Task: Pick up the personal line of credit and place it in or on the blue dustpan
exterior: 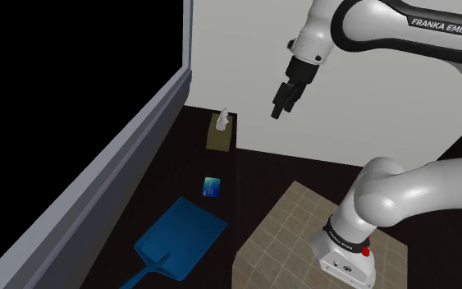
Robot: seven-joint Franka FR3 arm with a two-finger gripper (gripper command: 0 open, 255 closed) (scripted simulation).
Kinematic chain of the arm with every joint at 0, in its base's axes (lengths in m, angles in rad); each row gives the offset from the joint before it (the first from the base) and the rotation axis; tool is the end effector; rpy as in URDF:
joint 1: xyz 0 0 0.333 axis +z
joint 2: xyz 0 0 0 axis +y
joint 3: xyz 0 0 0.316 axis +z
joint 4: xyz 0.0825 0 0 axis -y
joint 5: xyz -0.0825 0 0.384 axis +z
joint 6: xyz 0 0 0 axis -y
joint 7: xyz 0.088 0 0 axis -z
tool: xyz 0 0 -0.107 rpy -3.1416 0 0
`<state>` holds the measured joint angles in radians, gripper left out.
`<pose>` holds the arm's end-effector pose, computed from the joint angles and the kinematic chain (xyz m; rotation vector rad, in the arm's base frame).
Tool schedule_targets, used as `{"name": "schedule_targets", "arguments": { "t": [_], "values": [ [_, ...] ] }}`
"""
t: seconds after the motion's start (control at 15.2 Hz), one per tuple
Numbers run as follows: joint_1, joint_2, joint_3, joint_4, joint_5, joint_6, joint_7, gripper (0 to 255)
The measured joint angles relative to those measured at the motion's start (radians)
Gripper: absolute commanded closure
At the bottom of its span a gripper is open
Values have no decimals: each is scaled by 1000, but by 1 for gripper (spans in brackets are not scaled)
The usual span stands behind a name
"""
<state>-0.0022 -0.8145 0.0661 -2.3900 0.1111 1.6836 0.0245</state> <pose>0.3092 0.0366 0.5931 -3.0708 -0.0225 -0.1611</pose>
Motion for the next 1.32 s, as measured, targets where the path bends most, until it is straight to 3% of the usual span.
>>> {"name": "schedule_targets", "arguments": {
  "t": [0.2, 0.73, 0.99, 1.32],
  "values": [
    [-10, 0, 36, -33, 13, 37, 61, 0],
    [-79, 95, 293, -123, 94, 242, 492, 0],
    [-141, 212, 437, -113, 102, 350, 727, 0],
    [-260, 407, 626, -65, 42, 482, 1050, 0]
  ]
}}
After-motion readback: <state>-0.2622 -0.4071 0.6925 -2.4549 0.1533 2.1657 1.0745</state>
